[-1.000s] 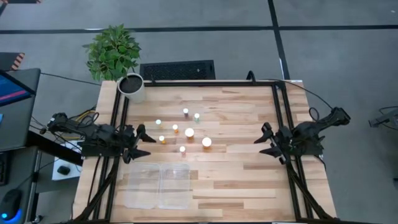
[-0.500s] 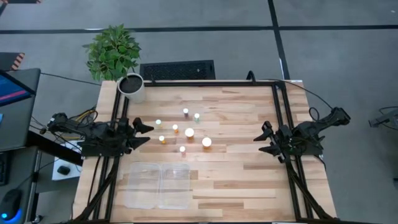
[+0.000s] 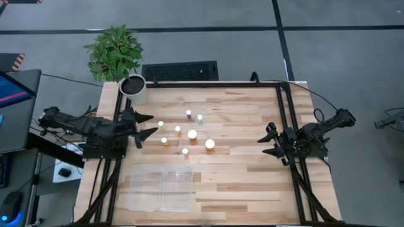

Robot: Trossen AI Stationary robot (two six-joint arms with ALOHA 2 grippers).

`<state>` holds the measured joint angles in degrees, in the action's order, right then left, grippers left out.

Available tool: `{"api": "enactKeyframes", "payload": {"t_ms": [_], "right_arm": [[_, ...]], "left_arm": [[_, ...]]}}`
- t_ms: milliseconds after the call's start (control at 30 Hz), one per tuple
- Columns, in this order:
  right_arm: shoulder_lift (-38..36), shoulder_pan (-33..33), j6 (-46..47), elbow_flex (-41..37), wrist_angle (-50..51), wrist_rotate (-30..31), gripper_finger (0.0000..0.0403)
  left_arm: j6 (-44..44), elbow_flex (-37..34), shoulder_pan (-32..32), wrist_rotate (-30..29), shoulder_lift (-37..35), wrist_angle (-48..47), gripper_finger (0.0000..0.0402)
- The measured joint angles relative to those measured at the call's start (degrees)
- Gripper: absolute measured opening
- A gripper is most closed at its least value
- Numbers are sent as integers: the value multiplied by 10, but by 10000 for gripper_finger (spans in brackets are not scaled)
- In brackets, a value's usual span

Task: Pick and place medicine bottles into bin by pill shape (circle, oval)
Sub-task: Put the small yellow tablet bottle into the left transparent bin

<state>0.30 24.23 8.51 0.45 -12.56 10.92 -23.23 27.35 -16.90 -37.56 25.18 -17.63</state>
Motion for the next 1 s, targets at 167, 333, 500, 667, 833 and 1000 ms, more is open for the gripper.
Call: {"api": "enactKeyframes", "payload": {"t_ms": [167, 333, 500, 667, 833, 1000], "right_arm": [[0, 0, 0, 0, 0, 1, 226], [0, 0, -2, 0, 0, 4, 226], [0, 0, -2, 0, 1, 29, 226], [0, 0, -1, 0, 0, 30, 226], [0, 0, 0, 0, 1, 30, 226], [0, 0, 0, 0, 1, 30, 226]], "left_arm": [[-75, 67, 20, -37, 102, -135, 311], [-120, 114, 84, -36, 191, -199, 311], [-181, 152, 192, 58, 260, -285, 311], [-144, 166, 286, 189, 321, -291, 311], [-118, 176, 323, 204, 378, -289, 311], [-117, 176, 334, 213, 422, -290, 311]]}}
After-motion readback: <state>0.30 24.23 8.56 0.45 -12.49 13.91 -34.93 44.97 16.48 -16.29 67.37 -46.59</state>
